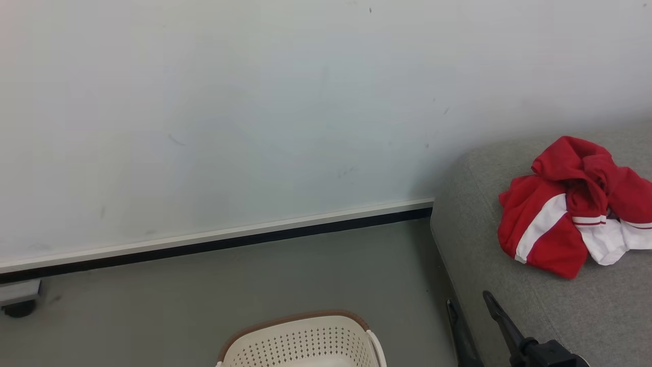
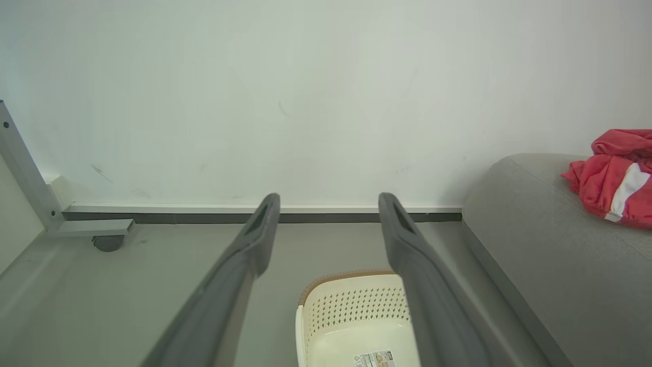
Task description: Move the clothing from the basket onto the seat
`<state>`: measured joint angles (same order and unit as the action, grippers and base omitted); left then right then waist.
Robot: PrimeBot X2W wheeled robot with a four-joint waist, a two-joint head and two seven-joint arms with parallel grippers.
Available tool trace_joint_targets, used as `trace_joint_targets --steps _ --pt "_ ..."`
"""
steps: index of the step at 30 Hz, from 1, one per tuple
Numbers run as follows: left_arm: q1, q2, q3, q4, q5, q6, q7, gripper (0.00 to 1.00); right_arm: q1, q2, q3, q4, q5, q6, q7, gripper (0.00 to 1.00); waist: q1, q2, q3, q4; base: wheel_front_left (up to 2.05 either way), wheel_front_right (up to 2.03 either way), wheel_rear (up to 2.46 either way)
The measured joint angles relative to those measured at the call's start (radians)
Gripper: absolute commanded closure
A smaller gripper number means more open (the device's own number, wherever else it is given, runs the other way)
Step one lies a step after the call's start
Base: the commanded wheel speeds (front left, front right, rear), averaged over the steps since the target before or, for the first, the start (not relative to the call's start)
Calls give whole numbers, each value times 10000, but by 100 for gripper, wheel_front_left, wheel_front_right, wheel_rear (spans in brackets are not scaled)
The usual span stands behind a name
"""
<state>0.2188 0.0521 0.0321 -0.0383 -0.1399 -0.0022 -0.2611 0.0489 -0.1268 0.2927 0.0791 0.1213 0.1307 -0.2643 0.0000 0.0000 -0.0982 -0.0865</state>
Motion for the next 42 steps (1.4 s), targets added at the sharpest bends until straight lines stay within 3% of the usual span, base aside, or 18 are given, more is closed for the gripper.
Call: trace_joint_targets --steps 10,11,17,42 --pt "4 -10 17 81 56 19 0 0 3 -44 -31 6 0 0 0 0 0 0 -65 63 0 0 0" --pt "12 -15 -4 151 50 29 10 100 31 -35 -25 81 2 0 2 100 -1 0 -66 64 0 0 0" --pt "55 -69 -58 598 -109 31 117 100 313 -12 -40 472 127 0 23 100 0 0 -57 71 0 0 0" --pt "-1033 -79 -15 1475 -4592 -337 1035 100 -257 -23 -1122 1028 4982 0 1099 100 1 0 165 230 0 0 0"
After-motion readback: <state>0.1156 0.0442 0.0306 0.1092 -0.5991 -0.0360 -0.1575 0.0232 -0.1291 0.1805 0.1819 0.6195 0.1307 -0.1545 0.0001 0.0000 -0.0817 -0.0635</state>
